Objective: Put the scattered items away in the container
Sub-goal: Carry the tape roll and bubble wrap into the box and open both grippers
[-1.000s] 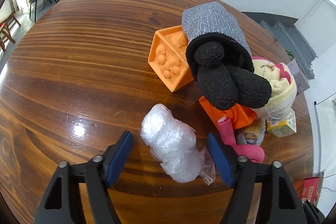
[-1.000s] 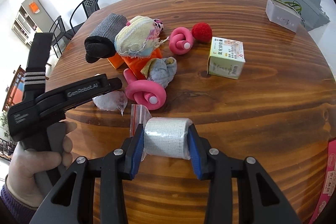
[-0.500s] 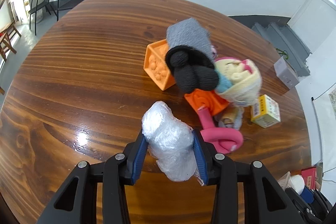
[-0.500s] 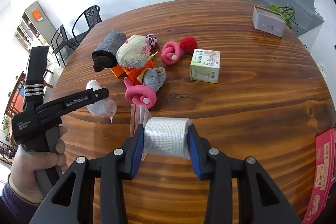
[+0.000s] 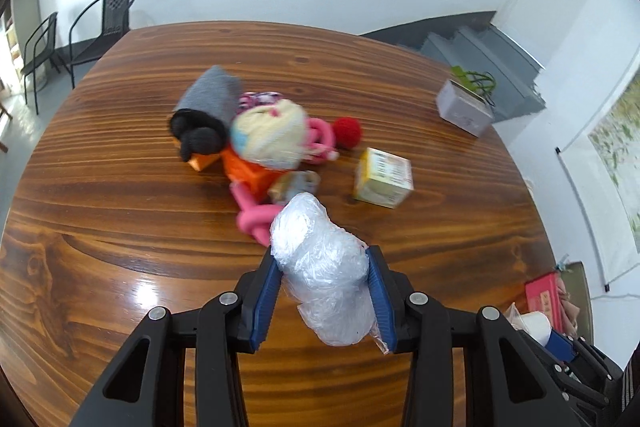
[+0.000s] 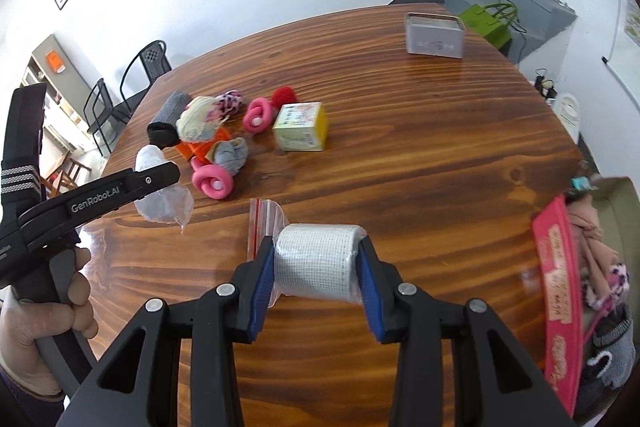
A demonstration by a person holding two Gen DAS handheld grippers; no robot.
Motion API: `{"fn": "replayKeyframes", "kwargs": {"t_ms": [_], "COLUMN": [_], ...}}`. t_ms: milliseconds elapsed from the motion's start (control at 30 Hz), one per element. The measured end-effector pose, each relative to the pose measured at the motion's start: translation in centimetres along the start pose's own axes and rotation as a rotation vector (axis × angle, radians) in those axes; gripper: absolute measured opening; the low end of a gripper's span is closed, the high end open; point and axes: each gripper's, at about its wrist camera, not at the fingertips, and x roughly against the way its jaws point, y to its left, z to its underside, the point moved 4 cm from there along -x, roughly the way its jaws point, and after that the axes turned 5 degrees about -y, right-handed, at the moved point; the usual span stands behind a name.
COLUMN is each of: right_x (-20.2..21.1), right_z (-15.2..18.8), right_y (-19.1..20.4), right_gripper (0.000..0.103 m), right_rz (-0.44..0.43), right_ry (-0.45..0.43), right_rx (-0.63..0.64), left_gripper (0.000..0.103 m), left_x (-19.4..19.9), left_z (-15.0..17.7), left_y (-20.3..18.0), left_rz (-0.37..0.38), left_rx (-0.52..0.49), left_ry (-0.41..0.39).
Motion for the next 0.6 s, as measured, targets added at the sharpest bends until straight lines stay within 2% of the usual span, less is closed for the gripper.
{"fn": "replayKeyframes", "kwargs": {"t_ms": [300, 600], "right_x": [5.1, 11.3], "right_z": [1.9, 4.1], "right_y": [-8.3, -17.7], "right_gripper": [0.043, 0.043], "right_rz": [0.100, 0.235], "right_ry": [-0.039, -0.098], "right_rx": [-0.088, -0.205], "left_gripper": [0.044, 0.044], "left_x": [0.9, 1.6], "left_z": [2.2, 5.6], "left_y": [-9.8, -21.5], "left_rz": [0.114, 0.267], "left_rx": [-0.109, -0.230], "left_ry": [0.007, 0.042]}}
